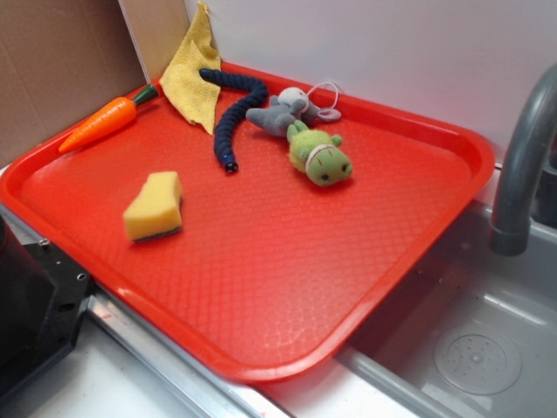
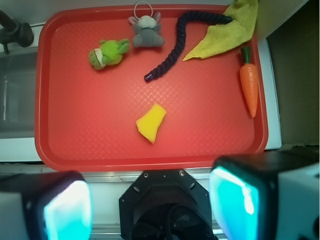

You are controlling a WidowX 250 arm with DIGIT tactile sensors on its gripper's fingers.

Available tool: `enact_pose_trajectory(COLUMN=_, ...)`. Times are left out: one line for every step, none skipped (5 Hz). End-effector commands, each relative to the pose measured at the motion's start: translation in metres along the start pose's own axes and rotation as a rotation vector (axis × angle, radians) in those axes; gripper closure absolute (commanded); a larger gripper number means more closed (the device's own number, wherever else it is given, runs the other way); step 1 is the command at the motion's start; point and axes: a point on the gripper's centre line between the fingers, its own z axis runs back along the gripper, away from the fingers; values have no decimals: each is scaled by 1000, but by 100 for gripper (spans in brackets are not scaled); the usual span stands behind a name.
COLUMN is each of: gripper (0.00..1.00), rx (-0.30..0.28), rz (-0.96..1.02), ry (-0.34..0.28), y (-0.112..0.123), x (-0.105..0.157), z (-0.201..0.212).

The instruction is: Grab the green animal.

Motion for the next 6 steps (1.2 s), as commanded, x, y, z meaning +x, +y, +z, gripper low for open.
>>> enact_pose_trajectory(gripper=0, rx=0, rz=0, ry=0, y=0, x=0, z=0)
enact_pose_trajectory(gripper=0, rx=152, rz=235, ry=-28, y=-1, x=29, z=-48)
enact_pose_trajectory(gripper=0, rx=188, rz=485, ry=-108, y=9, x=56, z=-58)
enact_pose_trajectory(gripper=0, rx=188, rz=485, ry=-108, y=9, x=56, z=-58)
enact_pose_trajectory(gripper=0, rx=188, rz=485, ry=-108, y=9, x=56, z=-58)
enact_pose_trajectory(gripper=0, rx=188, rz=485, ry=-108, y=9, x=56, z=-58)
